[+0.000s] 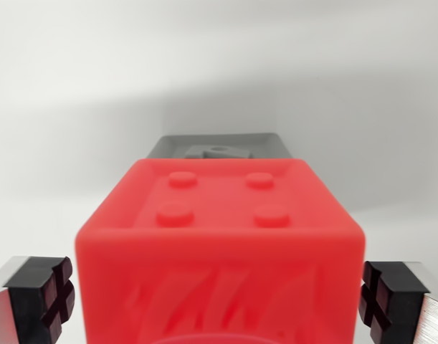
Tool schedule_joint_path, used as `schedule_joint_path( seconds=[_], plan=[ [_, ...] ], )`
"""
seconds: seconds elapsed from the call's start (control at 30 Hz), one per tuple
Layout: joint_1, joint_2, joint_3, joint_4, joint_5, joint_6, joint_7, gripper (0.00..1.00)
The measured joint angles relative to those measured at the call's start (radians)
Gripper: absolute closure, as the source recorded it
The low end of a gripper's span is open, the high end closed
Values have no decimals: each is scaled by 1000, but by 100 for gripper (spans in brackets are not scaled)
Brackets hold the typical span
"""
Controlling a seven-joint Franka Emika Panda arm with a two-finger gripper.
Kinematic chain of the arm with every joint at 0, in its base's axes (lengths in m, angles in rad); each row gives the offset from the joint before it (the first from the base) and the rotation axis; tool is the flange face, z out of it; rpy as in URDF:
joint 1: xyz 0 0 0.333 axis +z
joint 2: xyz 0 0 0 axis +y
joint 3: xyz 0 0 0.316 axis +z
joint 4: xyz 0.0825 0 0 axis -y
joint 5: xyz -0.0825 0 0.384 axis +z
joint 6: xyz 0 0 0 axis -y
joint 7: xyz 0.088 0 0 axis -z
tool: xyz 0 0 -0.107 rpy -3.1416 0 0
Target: Destack cube
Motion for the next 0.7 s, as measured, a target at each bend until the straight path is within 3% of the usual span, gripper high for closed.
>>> schedule_joint_path(
  seconds=[0.2,0.23,0.7],
  plan=[
    [3,11,-4,2,0,10,0,0],
    [4,12,-4,2,0,11,0,100],
    [4,12,-5,2,0,11,0,100]
  ],
)
